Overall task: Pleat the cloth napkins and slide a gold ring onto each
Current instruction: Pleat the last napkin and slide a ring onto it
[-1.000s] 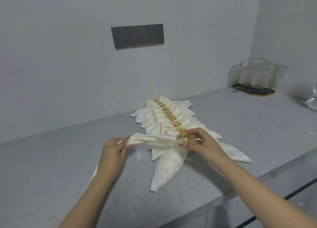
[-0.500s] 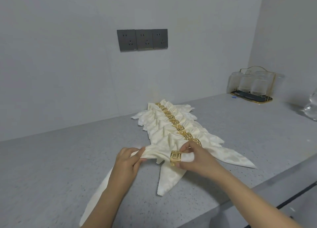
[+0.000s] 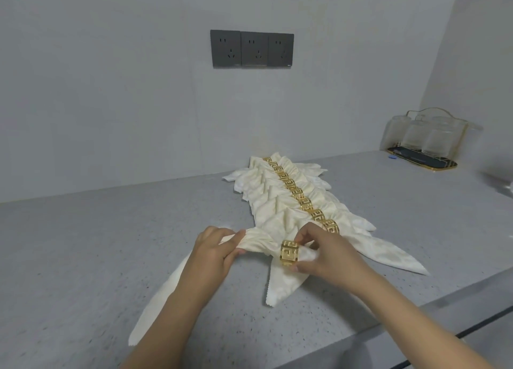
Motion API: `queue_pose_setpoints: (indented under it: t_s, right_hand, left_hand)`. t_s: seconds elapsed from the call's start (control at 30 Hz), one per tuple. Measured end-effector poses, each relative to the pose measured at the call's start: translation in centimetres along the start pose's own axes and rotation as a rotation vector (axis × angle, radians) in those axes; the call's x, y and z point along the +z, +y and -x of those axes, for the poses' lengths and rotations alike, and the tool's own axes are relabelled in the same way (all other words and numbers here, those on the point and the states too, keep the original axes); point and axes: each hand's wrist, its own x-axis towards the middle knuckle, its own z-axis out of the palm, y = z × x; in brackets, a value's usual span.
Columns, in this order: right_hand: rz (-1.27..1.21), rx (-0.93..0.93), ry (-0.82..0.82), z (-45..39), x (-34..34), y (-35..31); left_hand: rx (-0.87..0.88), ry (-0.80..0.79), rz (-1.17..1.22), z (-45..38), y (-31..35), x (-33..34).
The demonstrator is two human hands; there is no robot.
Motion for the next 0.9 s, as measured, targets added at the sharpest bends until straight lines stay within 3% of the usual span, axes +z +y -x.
queue_pose_setpoints:
  t_s: [0.2, 0.43, 0.53, 0.9]
  right_hand:
    - [0.305, -0.066, 0.035, 0.3, -0.5, -1.4]
    - [-0.046, -0.028, -0.113, 1.2, -0.6, -1.9]
    - [-0.085, -0.014, -0.121, 1.4, 0.0, -1.9]
    - [-0.165, 0.055, 0.113, 2.1, 0.9, -2.3]
  left_hand:
    - [-0.007, 0.043, -0.007, -0.3, 1.1, -1.3]
    - [-0.027, 0.083, 0.040, -0.8, 2.0, -2.4]
    - [-0.043, 0.057, 0.014, -0.3, 2.2, -2.9]
    - [-0.051, 0.049, -0.019, -0.3, 3.0, -5.3]
